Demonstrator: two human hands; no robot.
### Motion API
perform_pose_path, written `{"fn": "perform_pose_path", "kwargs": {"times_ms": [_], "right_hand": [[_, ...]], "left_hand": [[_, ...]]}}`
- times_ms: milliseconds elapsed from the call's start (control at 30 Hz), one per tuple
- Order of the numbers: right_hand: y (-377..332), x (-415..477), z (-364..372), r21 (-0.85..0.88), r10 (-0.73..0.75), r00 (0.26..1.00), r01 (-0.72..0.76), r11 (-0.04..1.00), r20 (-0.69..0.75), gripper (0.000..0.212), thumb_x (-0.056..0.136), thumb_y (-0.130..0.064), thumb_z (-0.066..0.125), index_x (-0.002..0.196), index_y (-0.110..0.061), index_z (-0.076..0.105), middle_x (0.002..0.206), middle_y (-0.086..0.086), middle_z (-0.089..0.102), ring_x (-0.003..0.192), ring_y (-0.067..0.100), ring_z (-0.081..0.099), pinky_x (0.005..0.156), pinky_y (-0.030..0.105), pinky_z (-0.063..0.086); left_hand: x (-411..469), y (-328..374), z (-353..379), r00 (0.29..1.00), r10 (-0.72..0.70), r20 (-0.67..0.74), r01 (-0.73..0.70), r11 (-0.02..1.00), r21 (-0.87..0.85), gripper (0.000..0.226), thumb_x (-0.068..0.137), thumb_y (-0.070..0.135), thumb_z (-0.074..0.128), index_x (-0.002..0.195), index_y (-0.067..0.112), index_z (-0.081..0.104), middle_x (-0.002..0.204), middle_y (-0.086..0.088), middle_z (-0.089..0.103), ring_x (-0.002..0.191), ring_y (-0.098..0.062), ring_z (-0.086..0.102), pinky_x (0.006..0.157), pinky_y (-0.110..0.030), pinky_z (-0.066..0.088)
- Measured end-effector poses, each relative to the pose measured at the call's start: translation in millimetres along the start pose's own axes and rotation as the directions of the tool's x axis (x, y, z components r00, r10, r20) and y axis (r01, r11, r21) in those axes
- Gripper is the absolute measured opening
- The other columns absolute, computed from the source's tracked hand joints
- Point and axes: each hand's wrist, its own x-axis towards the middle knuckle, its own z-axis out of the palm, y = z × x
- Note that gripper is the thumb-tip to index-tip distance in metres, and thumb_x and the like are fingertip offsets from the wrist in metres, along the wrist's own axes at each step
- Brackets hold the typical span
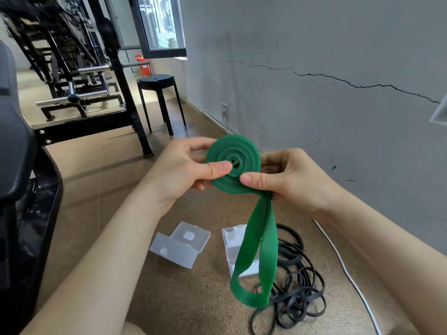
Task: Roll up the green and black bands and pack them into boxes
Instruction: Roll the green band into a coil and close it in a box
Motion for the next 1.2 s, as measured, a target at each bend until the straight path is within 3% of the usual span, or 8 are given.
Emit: {"fn": "perform_pose_path", "kwargs": {"times_ms": [100,233,400,633,867,967,1067,1200], "right_hand": [[2.3,3.7,0.8,0.151,0.005,0.995,0.01,0.988,-0.099,0.039,0.062,-0.031,0.078,0.094,-0.008,0.074,0.093,0.016,0.075,0.076,0.023,0.061,0.06,0.029,0.04],[4.4,5.3,1.3,0.168,-0.003,0.993,0.022,0.986,-0.115,0.037,0.065,-0.033,0.077,0.094,-0.011,0.074,0.091,0.016,0.074,0.071,0.017,0.057,0.05,0.02,0.037],[8.8,4.3,4.6,-0.085,-0.021,0.996,0.028,0.996,0.086,0.067,0.064,-0.032,0.088,0.124,-0.025,0.058,0.108,0.0,0.071,0.097,0.008,0.067,0.082,0.026,0.055],[6.5,2.8,-2.8,-0.306,0.034,0.995,-0.004,0.952,0.093,0.022,0.076,-0.008,0.07,0.096,-0.017,0.07,0.066,-0.007,0.06,0.056,0.007,0.052,0.055,0.02,0.043],[2.8,2.6,-18.6,-0.178,0.052,0.992,-0.031,0.984,0.114,0.052,0.073,0.004,0.074,0.115,-0.023,0.064,0.086,0.014,0.071,0.073,0.021,0.059,0.073,0.036,0.045],[1.6,1.5,-21.0,-0.097,0.056,0.985,-0.04,0.994,0.162,0.061,0.065,-0.013,0.08,0.118,-0.035,0.06,0.092,0.029,0.063,0.075,0.028,0.056,0.071,0.039,0.044],[2.1,0.4,-19.6,-0.094,0.063,0.977,-0.044,0.995,0.202,0.047,0.071,-0.04,0.08,0.115,-0.037,0.064,0.081,0.016,0.061,0.071,0.018,0.055,0.063,0.027,0.043],[9.0,1.7,-9.0,-0.132,-0.009,0.997,0.019,0.991,0.077,0.052,0.069,-0.057,0.076,0.112,-0.03,0.066,0.097,0.017,0.073,0.093,0.033,0.071,0.089,0.053,0.054]], "left_hand": [[0.3,-2.9,14.1,0.995,-0.077,-0.064,0.059,0.966,-0.253,0.062,0.059,0.03,0.079,0.116,0.016,0.061,0.082,-0.004,0.073,0.053,-0.014,0.056,0.04,-0.017,0.039],[-0.8,-3.3,28.0,0.992,-0.072,-0.104,0.031,0.935,-0.353,0.056,0.06,0.025,0.076,0.112,0.011,0.061,0.088,-0.007,0.074,0.052,-0.016,0.062,0.041,-0.017,0.045],[2.0,-4.0,20.4,0.974,-0.036,-0.223,-0.039,0.946,-0.322,0.048,0.056,0.024,0.076,0.1,0.005,0.065,0.073,-0.01,0.072,0.046,-0.018,0.059,0.042,-0.019,0.047],[2.2,-7.1,9.5,0.98,-0.03,-0.199,-0.016,0.974,-0.226,0.056,0.054,0.023,0.076,0.105,0.004,0.065,0.073,-0.009,0.072,0.044,-0.015,0.055,0.039,-0.018,0.045],[-0.2,-2.7,3.9,0.993,-0.002,-0.115,-0.006,0.998,-0.067,0.044,0.051,0.02,0.077,0.094,0.012,0.069,0.075,-0.015,0.072,0.045,-0.018,0.052,0.042,-0.021,0.044],[-0.4,-1.6,2.3,0.998,0.027,-0.059,-0.026,0.999,0.019,0.032,0.062,0.006,0.079,0.092,0.014,0.07,0.076,-0.018,0.072,0.052,-0.025,0.055,0.044,-0.024,0.046],[0.5,-2.5,2.8,0.998,0.059,-0.013,-0.056,0.99,0.132,0.032,0.069,0.0,0.079,0.094,0.017,0.07,0.079,-0.009,0.075,0.062,-0.031,0.064,0.048,-0.025,0.049],[1.6,-6.8,6.0,0.998,0.063,-0.027,-0.058,0.99,0.132,0.036,0.067,0.009,0.083,0.098,0.019,0.069,0.082,-0.003,0.075,0.07,-0.027,0.069,0.052,-0.027,0.051]]}}
